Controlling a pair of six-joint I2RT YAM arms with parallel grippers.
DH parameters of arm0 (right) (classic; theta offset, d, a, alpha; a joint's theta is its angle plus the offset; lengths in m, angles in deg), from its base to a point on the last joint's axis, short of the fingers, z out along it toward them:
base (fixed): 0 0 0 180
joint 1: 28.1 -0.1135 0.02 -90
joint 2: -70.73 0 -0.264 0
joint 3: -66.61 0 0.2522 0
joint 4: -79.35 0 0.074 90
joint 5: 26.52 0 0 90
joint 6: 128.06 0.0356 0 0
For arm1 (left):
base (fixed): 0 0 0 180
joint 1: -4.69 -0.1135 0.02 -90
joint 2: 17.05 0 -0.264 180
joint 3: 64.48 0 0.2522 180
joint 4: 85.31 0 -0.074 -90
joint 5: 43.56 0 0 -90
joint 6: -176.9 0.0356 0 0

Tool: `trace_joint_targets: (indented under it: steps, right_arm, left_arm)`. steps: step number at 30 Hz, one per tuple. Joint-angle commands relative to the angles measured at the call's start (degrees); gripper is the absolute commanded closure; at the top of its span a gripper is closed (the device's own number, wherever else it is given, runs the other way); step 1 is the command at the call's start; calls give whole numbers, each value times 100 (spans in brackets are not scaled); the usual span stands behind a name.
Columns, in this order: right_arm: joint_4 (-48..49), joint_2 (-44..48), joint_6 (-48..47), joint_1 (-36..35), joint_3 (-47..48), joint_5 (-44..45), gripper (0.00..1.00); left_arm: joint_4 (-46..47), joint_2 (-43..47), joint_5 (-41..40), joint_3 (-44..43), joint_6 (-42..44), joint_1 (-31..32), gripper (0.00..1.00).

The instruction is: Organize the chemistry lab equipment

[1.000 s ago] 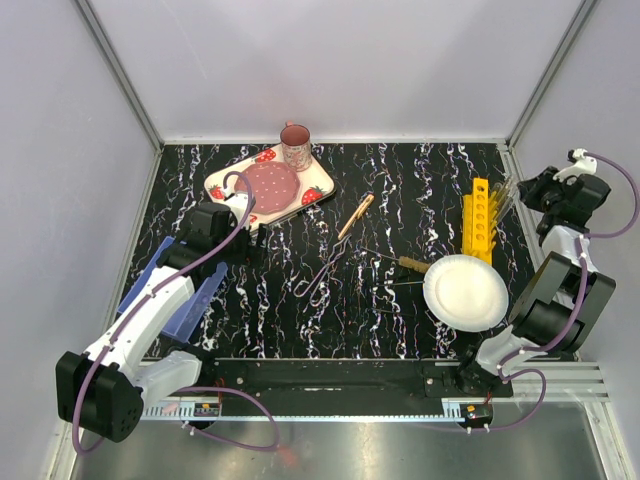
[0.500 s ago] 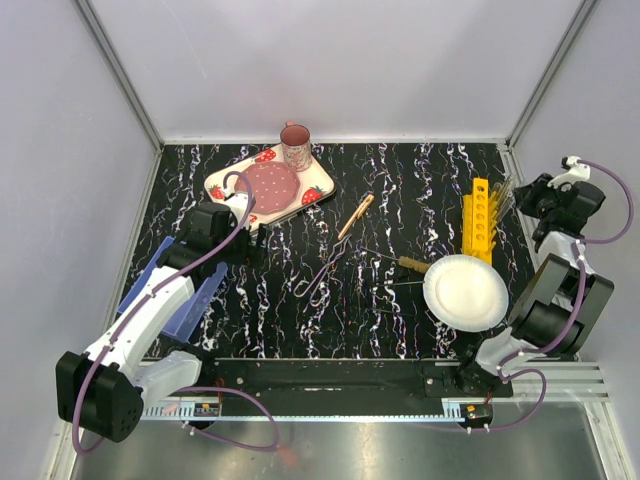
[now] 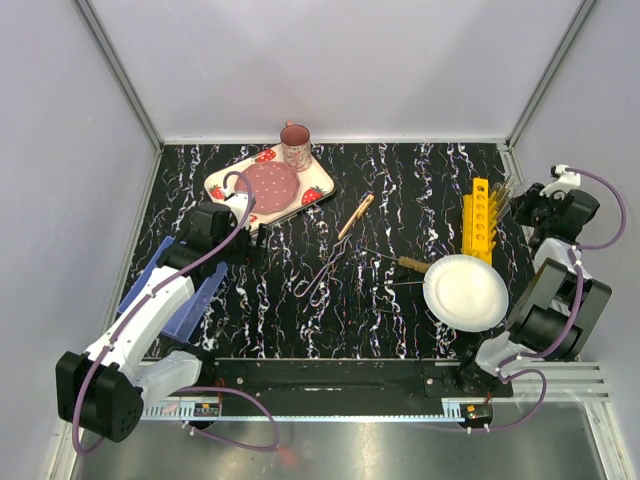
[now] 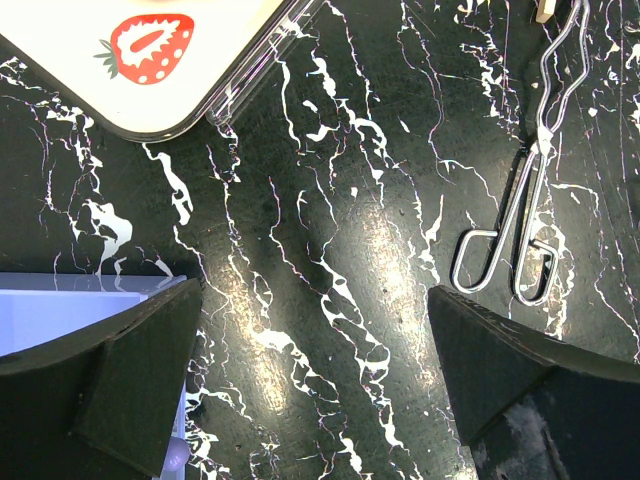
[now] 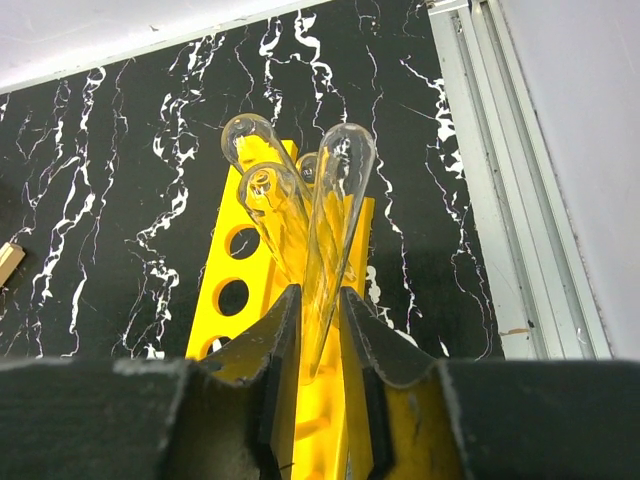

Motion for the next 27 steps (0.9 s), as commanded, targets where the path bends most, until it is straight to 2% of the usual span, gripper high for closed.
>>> trace_joint_targets:
  steps: [1, 27]
  right_arm:
    - [186, 241, -222, 16, -15, -42, 74]
    - [221, 557, -230, 16, -366, -121, 79]
  left_arm:
    - [286, 20, 9, -9, 43, 4, 1]
    - [295, 29, 18, 0, 43, 4, 1]
